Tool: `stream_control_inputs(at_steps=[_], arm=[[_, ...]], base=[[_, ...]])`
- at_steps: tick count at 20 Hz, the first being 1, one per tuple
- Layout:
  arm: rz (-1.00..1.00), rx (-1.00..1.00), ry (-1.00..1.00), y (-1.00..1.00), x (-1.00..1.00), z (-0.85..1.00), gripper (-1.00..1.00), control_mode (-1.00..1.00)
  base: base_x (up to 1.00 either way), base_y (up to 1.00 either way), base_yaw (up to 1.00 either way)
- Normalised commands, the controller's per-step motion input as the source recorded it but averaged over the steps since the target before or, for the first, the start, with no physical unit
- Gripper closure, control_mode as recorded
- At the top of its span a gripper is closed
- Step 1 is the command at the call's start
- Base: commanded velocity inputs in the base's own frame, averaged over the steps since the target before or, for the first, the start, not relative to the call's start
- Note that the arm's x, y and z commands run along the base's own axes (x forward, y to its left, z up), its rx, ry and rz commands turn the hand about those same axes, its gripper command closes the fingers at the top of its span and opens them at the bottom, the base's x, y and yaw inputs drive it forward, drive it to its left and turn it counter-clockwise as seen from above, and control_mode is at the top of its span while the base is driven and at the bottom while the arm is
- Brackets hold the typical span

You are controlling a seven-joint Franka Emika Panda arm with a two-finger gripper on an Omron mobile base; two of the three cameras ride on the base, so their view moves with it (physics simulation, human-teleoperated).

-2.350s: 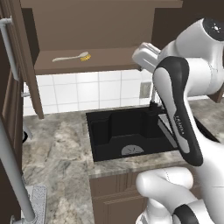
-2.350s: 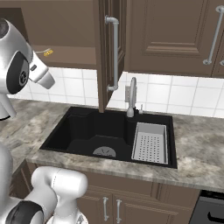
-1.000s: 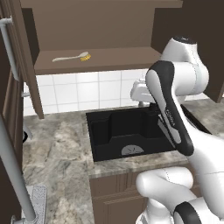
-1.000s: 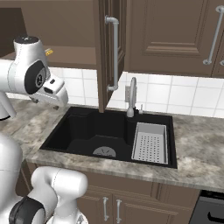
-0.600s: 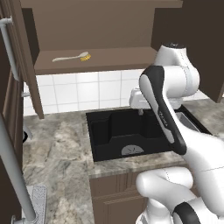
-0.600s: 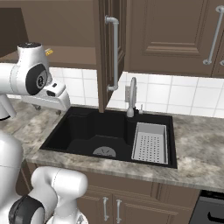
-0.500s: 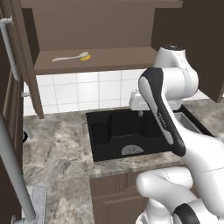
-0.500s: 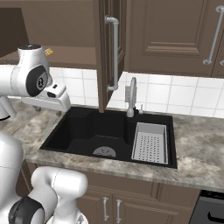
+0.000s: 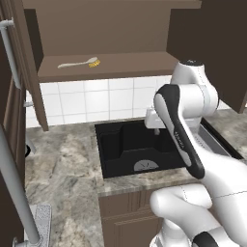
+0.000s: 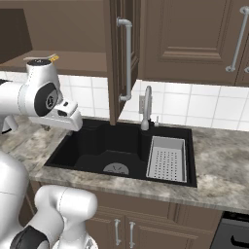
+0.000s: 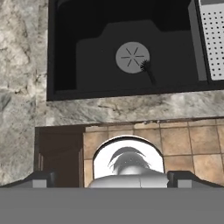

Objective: Pick up the dish brush and dish brush from the sink, and place them back in the cabinet, and close the cabinet doors.

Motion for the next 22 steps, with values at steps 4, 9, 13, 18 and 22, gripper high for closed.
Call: stream_control_inputs(at_steps=[4,9,13,18,22], arm=[[0.0,0.0,0.0,-0.08,0.06,-0.19,-1.0,-1.0],[0.0,0.0,0.0,-0.05,0.05,-0.17,-1.0,-1.0],[0.0,-0.04,0.0,-0.01,0.07,-0.16,-1.0,-1.0],[0.0,-0.05,0.0,-0.06,0.07,-0.14,-1.0,-1.0],[0.0,-0.07,0.04,-0.1,0.08,-0.16,-1.0,-1.0]], base=[[0.0,0.0,0.0],[0.0,0.0,0.0],[0.0,0.0,0.0],[0.0,0.0,0.0],[0.0,0.0,0.0]])
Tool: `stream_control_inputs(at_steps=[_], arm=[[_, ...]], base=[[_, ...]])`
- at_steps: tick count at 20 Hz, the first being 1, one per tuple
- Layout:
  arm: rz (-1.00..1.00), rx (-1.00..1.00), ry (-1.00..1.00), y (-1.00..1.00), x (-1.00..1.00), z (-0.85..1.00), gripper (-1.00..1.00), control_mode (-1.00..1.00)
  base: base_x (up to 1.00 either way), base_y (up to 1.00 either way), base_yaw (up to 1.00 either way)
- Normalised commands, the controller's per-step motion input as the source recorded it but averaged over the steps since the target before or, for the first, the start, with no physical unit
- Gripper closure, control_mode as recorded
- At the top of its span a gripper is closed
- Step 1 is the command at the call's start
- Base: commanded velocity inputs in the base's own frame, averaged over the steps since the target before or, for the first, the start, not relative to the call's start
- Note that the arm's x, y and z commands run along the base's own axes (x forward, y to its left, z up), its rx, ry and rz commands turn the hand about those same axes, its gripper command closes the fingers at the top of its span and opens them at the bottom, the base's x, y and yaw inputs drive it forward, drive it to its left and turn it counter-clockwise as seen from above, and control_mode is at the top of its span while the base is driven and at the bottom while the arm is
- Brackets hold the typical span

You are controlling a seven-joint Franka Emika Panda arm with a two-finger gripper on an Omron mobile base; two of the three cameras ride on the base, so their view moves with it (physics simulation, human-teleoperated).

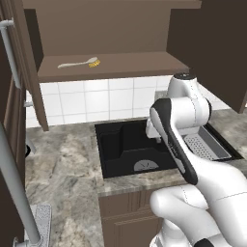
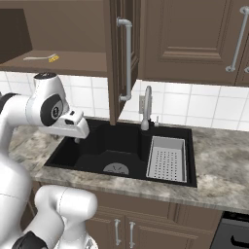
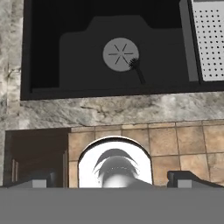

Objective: Pick up the dish brush and dish brush from the sink, and place them back in the cabinet, and close the cabinet doors.

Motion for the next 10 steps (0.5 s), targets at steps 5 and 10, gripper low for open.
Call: stream_control_inputs(at_steps=[5,10], arm=[[0.0,-0.1,0.03,-0.11,0.1,-0.14,-1.0,-1.0],[0.0,-0.07,0.0,-0.18,0.09,-0.16,-1.0,-1.0]], base=[[0.0,0.0,0.0],[0.0,0.0,0.0]])
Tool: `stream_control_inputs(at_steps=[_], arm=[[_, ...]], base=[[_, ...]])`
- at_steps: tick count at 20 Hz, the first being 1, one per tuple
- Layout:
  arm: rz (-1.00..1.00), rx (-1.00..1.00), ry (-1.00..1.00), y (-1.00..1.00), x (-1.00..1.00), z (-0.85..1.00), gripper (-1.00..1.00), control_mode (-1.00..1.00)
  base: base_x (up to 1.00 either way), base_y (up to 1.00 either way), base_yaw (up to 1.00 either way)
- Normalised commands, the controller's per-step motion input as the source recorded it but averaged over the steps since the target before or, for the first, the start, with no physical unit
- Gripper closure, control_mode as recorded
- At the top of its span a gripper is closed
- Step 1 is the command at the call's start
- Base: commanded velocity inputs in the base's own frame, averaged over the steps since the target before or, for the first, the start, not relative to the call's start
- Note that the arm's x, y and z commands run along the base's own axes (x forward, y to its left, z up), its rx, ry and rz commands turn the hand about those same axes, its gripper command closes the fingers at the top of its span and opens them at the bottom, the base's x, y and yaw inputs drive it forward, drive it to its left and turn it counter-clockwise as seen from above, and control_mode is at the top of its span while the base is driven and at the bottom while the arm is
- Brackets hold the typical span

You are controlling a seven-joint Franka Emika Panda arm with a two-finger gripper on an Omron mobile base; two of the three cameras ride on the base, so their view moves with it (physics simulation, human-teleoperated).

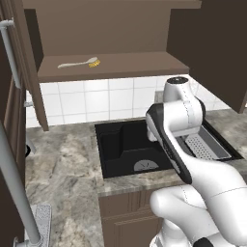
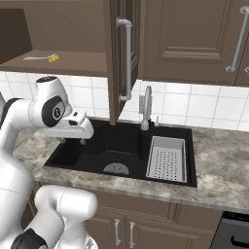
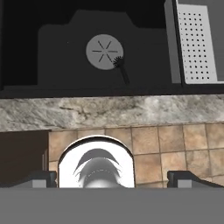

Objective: Pick up the dish brush and dish brush from the sink, and place them back in the cabinet, and close the cabinet doors.

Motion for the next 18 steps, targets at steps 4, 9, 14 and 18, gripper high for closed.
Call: stream_control_inputs(at_steps=[4,9,14,18], arm=[[0.0,0.0,0.0,-0.13,0.08,-0.15,-1.0,-1.0],[0.02,0.01,-0.03,-0.07,0.03,-0.16,-1.0,-1.0],[0.04,0.04,-0.09,-0.03,0.04,-0.16,-1.0,-1.0],[0.03,0.0,-0.05,0.0,0.07,-0.13,-1.0,-1.0]], base=[[0.0,0.0,0.0],[0.0,0.0,0.0],[0.0,0.0,0.0],[0.0,0.0,0.0]])
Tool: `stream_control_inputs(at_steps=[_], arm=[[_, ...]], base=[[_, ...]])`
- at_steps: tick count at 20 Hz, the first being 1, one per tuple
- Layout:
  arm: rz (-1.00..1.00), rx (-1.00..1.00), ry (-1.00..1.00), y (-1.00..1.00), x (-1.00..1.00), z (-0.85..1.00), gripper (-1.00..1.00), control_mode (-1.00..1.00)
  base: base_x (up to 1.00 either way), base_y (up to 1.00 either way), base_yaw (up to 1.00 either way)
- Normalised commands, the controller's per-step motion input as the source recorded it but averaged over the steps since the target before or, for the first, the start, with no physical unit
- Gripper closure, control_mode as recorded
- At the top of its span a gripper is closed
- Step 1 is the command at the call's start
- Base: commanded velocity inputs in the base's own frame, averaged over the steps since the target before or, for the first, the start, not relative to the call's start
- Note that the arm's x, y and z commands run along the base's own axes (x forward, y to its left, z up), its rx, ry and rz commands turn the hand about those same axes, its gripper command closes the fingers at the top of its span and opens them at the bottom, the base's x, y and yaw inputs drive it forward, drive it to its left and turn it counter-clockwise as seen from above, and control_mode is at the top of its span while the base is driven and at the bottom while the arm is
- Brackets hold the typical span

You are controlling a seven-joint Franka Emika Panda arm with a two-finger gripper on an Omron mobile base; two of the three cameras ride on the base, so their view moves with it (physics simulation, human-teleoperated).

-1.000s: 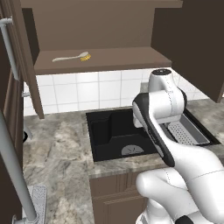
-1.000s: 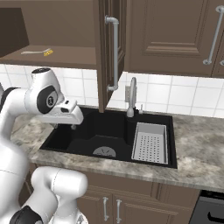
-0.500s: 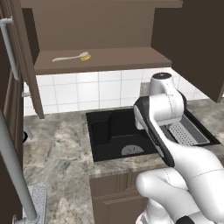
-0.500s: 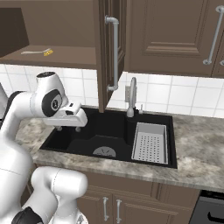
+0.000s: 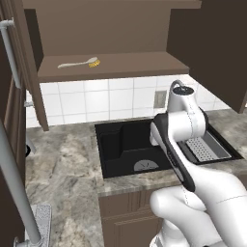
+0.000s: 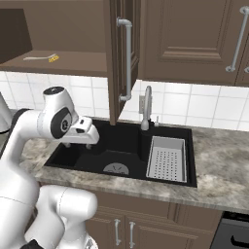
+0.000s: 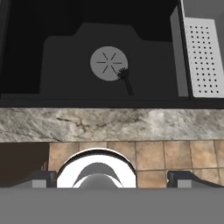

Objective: Pick up the dish brush and dish brush from the sink, and place them back in the cabinet, and close the cabinet doors.

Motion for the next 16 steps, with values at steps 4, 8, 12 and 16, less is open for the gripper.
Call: stream_control_inputs(at_steps=[4,8,12,16], arm=[[0.03,0.0,-0.04,-0.03,0.06,-0.11,-1.0,-1.0],[0.02,0.0,0.0,-0.05,0.06,-0.11,-1.0,-1.0],[0.03,0.0,0.0,-0.08,0.02,-0.12,-1.0,-1.0],[0.02,0.0,0.0,-0.1,0.0,-0.13,-1.0,-1.0]], base=[[0.0,0.0,0.0],[0.0,0.0,0.0],[0.0,0.0,0.0],[0.0,0.0,0.0]])
